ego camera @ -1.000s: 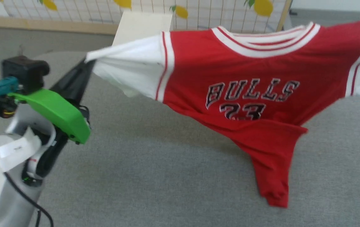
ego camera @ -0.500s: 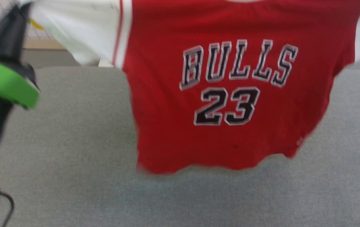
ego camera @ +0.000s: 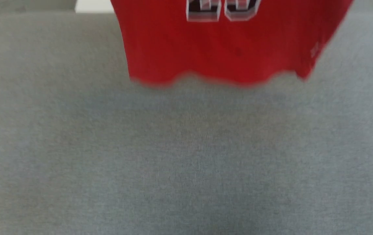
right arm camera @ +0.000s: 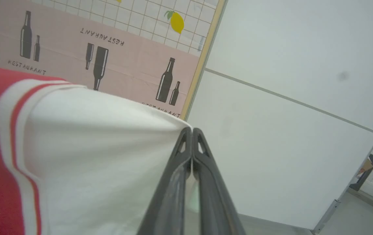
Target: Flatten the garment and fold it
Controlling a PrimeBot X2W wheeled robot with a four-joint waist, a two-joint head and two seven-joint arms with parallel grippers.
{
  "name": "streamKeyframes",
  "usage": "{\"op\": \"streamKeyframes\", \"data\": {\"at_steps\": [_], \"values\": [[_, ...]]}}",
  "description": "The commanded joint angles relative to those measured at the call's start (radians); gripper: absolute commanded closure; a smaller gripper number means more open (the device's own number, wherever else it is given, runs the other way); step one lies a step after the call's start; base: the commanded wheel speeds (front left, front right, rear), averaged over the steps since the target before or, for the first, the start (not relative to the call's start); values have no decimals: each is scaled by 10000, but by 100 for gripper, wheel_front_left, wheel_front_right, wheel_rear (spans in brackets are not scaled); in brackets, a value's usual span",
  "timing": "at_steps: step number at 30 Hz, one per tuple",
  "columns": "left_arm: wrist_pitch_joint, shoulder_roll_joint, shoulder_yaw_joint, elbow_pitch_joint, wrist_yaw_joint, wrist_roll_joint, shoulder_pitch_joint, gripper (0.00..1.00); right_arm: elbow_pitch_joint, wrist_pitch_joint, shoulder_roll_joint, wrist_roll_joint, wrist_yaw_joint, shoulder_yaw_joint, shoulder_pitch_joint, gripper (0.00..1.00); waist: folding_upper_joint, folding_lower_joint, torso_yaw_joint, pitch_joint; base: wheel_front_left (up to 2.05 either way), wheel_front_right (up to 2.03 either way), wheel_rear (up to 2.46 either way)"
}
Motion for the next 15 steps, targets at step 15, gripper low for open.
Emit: {"op": "streamKeyframes", "data": {"at_steps": [15], "values": [[-3947, -1627, -413, 4296, -515, 971, -3336, 100, 3416, -2891, 1379, -1805, -21, -628, -2928, 100, 0, 0, 252, 2842, 0, 0, 0]]}}
